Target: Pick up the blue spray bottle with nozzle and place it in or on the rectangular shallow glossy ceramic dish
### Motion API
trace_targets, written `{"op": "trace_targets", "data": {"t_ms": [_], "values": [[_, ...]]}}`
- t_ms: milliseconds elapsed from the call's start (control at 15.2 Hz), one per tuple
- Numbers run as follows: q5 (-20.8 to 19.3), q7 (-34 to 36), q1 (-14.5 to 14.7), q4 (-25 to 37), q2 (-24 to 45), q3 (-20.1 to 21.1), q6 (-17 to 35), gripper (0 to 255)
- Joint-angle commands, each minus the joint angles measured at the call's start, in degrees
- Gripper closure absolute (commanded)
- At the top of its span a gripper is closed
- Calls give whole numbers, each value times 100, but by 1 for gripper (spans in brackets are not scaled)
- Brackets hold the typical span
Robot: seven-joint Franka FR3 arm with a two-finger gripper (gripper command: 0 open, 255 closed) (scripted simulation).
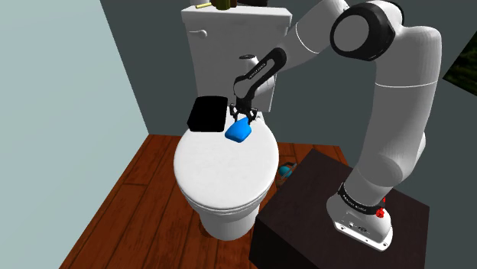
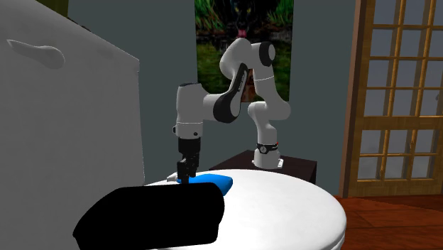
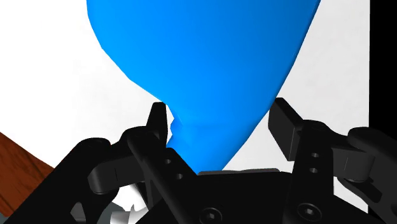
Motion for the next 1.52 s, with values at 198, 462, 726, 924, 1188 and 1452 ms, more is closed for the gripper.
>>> {"op": "trace_targets", "data": {"t_ms": [198, 462, 726, 924, 1188, 1452], "values": [[0, 0, 2, -4, 2, 2, 2, 255], [3, -2, 1, 5, -55, 3, -64, 255], [15, -12, -2, 48, -271, 8, -323, 255], [23, -19, -4, 94, -424, 12, -522, 255], [33, -28, -6, 171, -616, 15, -791, 255], [42, -36, -7, 269, -792, 18, -1065, 255]]}}
